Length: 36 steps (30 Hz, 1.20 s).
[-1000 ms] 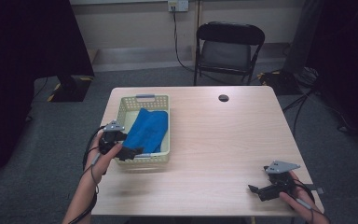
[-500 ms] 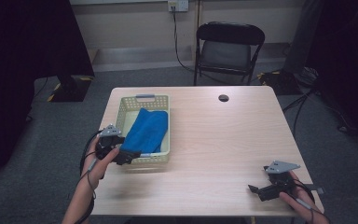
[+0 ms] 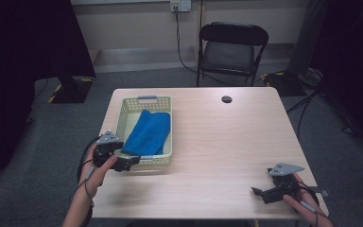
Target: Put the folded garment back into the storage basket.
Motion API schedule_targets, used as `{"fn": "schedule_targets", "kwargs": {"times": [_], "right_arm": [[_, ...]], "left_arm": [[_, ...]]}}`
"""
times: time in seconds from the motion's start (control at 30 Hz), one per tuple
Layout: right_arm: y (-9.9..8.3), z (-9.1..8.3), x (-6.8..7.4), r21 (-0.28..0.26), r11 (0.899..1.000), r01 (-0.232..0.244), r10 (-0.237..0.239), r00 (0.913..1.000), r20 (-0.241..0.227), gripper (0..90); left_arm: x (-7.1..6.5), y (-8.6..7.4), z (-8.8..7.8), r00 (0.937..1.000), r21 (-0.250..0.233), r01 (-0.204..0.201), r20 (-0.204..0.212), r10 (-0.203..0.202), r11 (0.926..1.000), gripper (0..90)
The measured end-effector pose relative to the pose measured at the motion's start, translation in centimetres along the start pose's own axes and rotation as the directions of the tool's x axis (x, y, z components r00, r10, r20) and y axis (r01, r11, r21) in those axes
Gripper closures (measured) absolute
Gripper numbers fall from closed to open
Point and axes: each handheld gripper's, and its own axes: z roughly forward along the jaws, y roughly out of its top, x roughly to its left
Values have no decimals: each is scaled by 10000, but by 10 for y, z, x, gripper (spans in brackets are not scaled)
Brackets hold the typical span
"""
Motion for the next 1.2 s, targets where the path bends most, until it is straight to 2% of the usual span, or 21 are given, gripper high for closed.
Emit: {"fn": "schedule_targets", "kwargs": {"times": [0.07, 0.23, 0.33, 0.4, 0.47, 0.5, 0.6, 0.67, 0.73, 1.1, 1.2], "right_arm": [[0, 0, 0, -3, 10000, 12, -12, 10000, 0, 0], [0, 0, 0, -2, 10000, 8, -8, 10000, 1, 0], [0, 0, 0, -1, 10000, 10, -10, 10000, 2, 0], [0, 0, 0, -3, 10000, 8, -8, 10000, 2, 0], [0, 0, 0, 0, 10000, 0, 0, 10000, 1, 0], [0, 0, 0, -2, 10000, 7, -7, 10000, 3, 0], [0, 0, 0, 0, 10000, 1, -1, 10000, 1, 0], [0, 0, 0, 0, 10000, 1, -1, 10000, 0, 0], [0, 0, 0, -1, 10000, 9, -9, 10000, 1, 0], [0, 0, 0, -1, 10000, 11, -11, 10000, 2, 0], [0, 0, 0, 0, 10000, 2, -2, 10000, 1, 0]], "left_arm": [[-1, -2, -1, 10000, -122, 66, -19, -66, 9999, 41], [-3, -7, -1, 9999, 4, -119, -22, 119, 9999, 41], [-4, -10, -2, 10000, -119, -55, -17, 55, 9999, 41], [-6, -11, -4, 9998, -138, -181, -101, 180, 9997, 41], [-7, -12, -6, 10000, -278, -68, 7, 68, 9996, 40], [-7, -12, -6, 9999, -261, -138, 78, 140, 9996, 39], [-8, -14, -8, 9998, -322, -181, 6, 181, 9993, 39], [-8, -15, -9, 10000, -393, -47, 62, 50, 9992, 39], [-9, -16, -10, 9999, -412, -161, 58, 163, 9990, 39], [-4, -23, -17, 9997, -644, -74, -219, 60, 9979, 38], [-4, -25, -17, 9999, -628, -46, -135, 38, 9980, 39]]}}
